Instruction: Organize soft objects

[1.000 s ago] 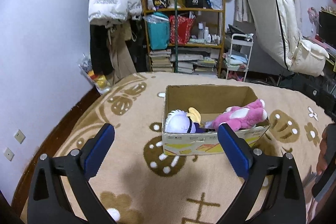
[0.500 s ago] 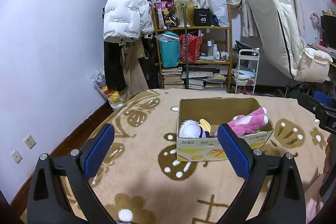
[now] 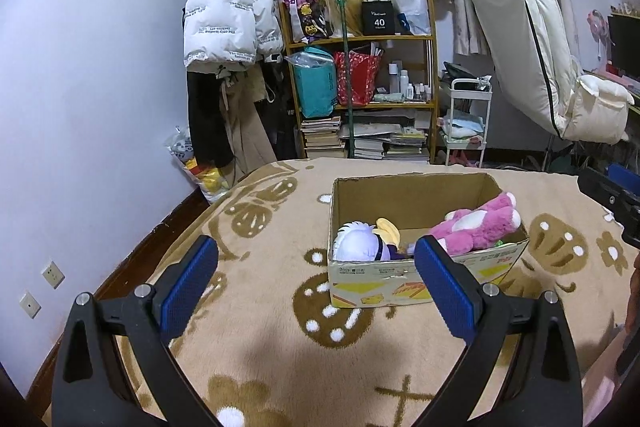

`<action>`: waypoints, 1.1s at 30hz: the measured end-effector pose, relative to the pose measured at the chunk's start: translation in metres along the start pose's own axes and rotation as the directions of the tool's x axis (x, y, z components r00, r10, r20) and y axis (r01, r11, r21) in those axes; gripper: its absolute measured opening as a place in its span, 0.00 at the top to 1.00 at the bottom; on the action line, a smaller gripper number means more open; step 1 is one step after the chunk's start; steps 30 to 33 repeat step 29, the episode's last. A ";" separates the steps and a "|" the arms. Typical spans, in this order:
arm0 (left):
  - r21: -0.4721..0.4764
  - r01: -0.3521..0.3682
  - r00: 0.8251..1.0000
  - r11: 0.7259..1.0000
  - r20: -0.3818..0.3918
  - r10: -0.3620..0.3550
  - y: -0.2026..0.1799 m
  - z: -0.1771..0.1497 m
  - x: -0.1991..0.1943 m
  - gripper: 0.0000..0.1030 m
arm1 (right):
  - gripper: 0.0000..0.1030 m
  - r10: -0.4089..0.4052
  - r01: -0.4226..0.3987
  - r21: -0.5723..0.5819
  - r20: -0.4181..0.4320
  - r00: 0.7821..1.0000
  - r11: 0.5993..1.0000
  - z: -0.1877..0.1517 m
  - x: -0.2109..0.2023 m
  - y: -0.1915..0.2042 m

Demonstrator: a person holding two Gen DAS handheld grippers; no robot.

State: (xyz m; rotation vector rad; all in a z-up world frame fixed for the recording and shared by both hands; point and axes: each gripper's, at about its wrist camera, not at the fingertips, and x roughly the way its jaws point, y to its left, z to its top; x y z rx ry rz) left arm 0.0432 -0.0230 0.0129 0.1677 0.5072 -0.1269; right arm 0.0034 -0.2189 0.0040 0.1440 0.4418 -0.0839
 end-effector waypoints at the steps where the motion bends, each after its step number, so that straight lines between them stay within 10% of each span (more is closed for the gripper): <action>1: 0.003 -0.005 1.000 1.000 -0.001 0.005 -0.001 0.000 0.002 0.05 | 0.00 -0.001 0.001 -0.002 -0.003 1.000 1.000 -0.001 0.002 0.000; 33: -0.010 -0.022 1.000 1.000 -0.017 0.022 0.001 -0.001 0.009 0.05 | 0.00 0.008 -0.008 -0.003 -0.020 1.000 1.000 -0.003 0.010 0.000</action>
